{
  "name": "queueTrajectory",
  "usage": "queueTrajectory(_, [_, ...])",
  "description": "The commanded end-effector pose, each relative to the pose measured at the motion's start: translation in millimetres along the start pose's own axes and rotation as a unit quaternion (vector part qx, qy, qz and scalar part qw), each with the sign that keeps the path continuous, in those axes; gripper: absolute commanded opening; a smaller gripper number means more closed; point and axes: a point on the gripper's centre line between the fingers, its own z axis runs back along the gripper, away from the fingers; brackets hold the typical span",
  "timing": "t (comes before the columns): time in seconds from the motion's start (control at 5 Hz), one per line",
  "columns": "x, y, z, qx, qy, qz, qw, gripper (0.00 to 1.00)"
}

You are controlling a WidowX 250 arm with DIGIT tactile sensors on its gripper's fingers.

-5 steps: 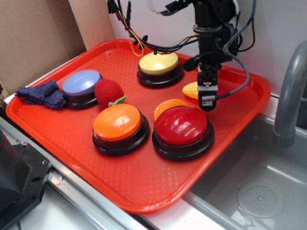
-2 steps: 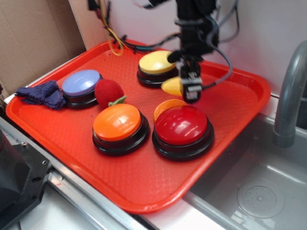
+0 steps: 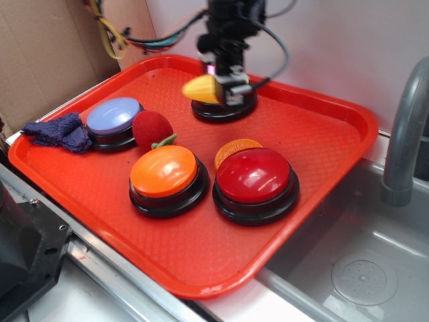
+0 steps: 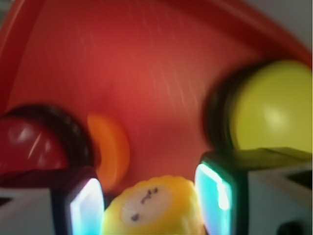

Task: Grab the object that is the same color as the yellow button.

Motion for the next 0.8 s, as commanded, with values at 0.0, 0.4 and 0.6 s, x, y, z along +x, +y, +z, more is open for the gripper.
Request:
queueTrajectory(0.0, [-72.3,13.4,40.7,-0.001,-0.035,0.132,0.991,0.0])
queueTrajectory(0.4, [-109.7,19.1,41.3,-0.002,-0.048,0.251,0.967,0.0])
queueTrajectory(0.6, [-117.6,22.0,44.9,0.019,-0.035,0.276,0.96,0.0])
